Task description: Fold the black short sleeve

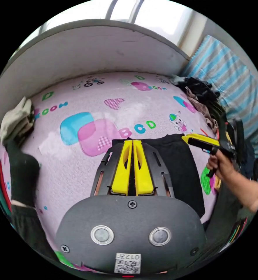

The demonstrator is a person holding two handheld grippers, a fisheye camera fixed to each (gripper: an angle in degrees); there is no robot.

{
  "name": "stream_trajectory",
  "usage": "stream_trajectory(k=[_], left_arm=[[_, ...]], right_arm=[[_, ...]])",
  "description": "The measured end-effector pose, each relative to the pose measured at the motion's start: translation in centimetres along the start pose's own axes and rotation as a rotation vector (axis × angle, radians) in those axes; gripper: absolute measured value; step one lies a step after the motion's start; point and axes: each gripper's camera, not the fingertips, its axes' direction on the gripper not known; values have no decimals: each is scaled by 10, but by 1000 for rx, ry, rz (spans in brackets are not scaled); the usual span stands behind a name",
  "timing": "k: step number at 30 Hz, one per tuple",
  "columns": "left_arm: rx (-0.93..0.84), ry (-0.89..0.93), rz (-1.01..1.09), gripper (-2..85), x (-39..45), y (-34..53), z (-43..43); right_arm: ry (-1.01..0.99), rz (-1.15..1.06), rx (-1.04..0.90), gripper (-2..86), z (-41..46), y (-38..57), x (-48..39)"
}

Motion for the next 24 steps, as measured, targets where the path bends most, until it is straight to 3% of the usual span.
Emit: stream_trajectory(k=[5,6,13,18,24], left_arm=[[-106,-120,-44,5,27,28,43],[-39,-119,-34,4,28,34,42],[-51,-63,61,3,27,46,55],[-113,-17,50,5,27,48,56],[-13,38,15,5,52,83,16]], right_arm=[[120,20,22,119,35,43,-39],[139,24,31,114,36,46,-41],[185,-57,8,108,51,63,-66],[99,-19,-3,111,51,69,-65],[28,48,32,126,20,101,-79]])
